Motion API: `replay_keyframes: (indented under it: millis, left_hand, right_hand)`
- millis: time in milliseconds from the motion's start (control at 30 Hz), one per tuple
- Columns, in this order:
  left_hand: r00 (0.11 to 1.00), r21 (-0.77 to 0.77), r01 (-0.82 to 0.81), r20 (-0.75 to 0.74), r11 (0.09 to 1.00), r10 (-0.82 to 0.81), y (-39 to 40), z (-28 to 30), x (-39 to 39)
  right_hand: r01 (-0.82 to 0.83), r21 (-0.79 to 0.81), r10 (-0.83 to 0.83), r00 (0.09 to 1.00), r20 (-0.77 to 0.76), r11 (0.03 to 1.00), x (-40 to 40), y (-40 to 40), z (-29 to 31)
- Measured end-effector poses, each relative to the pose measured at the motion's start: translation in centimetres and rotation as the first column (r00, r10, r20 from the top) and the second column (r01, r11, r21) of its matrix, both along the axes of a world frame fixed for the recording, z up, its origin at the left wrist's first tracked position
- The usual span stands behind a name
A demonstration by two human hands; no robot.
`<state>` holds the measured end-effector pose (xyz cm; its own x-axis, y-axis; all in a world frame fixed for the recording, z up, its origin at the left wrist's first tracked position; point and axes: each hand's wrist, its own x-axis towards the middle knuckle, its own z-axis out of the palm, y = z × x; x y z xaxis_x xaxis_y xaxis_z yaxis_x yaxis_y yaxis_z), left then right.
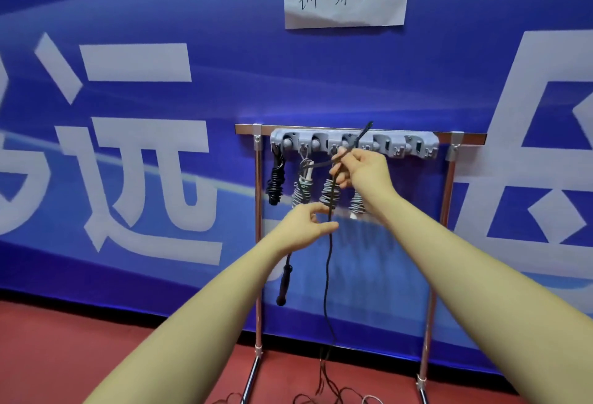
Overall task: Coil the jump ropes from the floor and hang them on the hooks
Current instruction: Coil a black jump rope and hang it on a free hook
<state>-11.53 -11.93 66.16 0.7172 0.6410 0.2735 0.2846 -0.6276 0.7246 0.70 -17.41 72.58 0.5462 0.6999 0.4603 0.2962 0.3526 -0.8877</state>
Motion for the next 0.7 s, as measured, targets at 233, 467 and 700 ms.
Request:
replay_keyframes:
  millis: [233, 467, 700]
  left_hand:
    - [0.975, -0.07, -0.085, 0.201, 0.994, 0.098, 0.1, 0.7, 1.4]
    - [0.927, -0.109, -0.182, 0.312, 0.977, 0.208, 1.2, 5.8, 1.6]
    - [0.97, -0.215, -0.108, 0.193, 0.971, 0.15, 1.7, 5.0, 0.6]
  right_hand:
    - [-0.035, 0.075, 0.051, 0.976, -0.212, 0.997, 0.7, 0.5, 2.2]
    - [-0.183, -0.455, 0.307, 0.927, 0.216, 0.871, 0.8, -1.6, -5.4]
    - [-0.126, -0.25, 0.172, 0.971, 0.168, 0.96, 0.4, -0.6, -3.9]
